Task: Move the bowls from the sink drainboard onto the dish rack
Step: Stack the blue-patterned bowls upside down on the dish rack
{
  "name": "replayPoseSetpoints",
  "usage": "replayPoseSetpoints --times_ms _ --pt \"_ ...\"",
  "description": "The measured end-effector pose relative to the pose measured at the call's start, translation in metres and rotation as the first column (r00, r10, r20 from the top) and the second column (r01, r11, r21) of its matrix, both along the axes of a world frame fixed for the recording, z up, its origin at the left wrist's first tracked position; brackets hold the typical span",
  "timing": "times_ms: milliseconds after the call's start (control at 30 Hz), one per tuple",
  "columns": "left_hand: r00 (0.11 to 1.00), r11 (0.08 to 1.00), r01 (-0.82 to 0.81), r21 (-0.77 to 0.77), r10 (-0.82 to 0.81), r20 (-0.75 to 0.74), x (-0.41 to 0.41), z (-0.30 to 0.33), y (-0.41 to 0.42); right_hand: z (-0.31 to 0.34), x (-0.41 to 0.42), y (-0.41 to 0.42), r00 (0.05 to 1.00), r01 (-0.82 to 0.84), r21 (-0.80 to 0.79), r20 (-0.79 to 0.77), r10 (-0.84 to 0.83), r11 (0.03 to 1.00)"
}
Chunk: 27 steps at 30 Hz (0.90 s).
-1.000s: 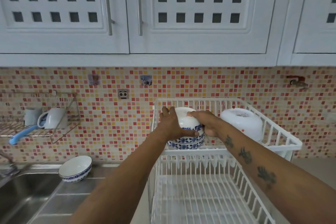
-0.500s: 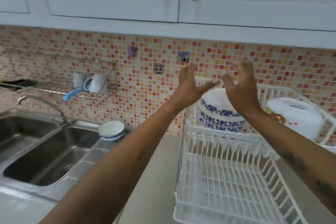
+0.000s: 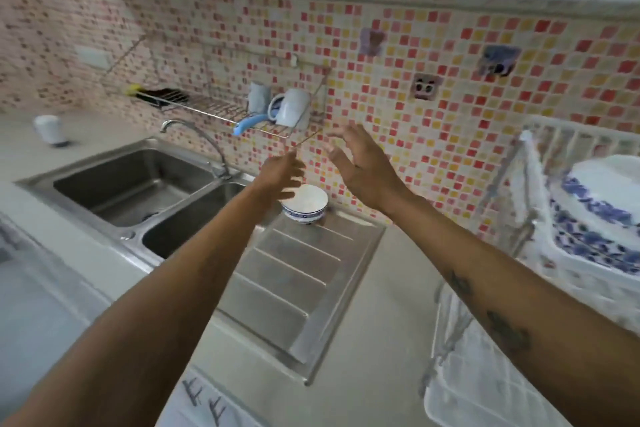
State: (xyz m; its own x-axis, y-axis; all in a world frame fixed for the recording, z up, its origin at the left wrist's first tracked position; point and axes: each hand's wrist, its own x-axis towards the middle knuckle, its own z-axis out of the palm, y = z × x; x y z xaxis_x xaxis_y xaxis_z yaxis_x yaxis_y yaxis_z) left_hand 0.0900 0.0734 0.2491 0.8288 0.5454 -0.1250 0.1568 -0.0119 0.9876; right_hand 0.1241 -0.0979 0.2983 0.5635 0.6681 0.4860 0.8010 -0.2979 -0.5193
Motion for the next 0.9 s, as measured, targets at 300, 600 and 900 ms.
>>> replayPoseSetpoints --times_ms 300,600,900 --pt "0.964 0.976 -0.198 -0.091 0.177 -0.199 0.018 -0.105 0.122 -0.112 0.088 0.089 0.775 0.25 -0.179 -0.553 -0.307 0.952" --pt "0.97 0.982 -0.175 -0.072 0.16 -0.185 0.086 -0.183 0.174 -0.212 0.174 0.147 0.539 0.386 -0.276 -0.707 -0.458 0.88" --pt "0.951 0.892 -0.311 -0.328 0.291 -0.108 0.18 -0.225 0.164 -0.276 0.242 0.183 0.437 0.484 -0.117 -0.826 -0.355 0.867"
